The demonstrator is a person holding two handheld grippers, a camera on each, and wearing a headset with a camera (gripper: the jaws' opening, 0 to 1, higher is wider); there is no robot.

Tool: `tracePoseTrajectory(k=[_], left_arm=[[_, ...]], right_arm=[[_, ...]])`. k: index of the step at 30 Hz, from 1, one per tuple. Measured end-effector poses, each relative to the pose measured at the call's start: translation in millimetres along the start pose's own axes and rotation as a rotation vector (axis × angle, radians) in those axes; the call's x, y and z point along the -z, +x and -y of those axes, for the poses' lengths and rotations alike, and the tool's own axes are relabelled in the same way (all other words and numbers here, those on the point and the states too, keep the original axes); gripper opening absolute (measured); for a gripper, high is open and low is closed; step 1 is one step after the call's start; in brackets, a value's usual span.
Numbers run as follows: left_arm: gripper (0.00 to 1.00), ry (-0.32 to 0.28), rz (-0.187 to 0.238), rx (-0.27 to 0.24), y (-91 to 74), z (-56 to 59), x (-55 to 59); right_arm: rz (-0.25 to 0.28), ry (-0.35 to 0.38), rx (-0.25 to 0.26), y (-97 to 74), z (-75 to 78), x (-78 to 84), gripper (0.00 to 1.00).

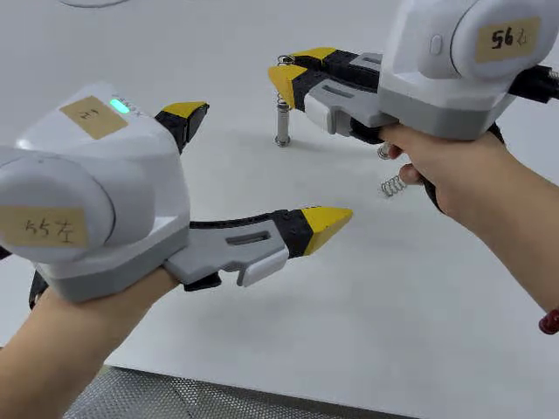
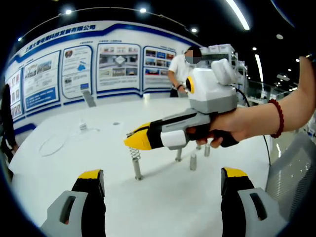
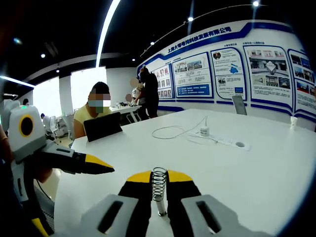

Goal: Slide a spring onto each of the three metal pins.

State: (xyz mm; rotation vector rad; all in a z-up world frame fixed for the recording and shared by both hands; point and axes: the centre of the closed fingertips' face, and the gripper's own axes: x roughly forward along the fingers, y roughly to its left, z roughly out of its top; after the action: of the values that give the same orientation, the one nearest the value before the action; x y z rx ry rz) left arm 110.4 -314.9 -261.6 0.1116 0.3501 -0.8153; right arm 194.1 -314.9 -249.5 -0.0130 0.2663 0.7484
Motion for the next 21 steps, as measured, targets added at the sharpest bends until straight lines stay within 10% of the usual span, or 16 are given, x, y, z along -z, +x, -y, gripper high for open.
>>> tracePoseTrajectory(k=[21], left_arm=[[0.98,-0.002,-0.013,0.001,-1.2,-0.9,1.7]], right_arm=[[-0.061,-0.112,0.001,4.4,-5.1,17.0,0.11]])
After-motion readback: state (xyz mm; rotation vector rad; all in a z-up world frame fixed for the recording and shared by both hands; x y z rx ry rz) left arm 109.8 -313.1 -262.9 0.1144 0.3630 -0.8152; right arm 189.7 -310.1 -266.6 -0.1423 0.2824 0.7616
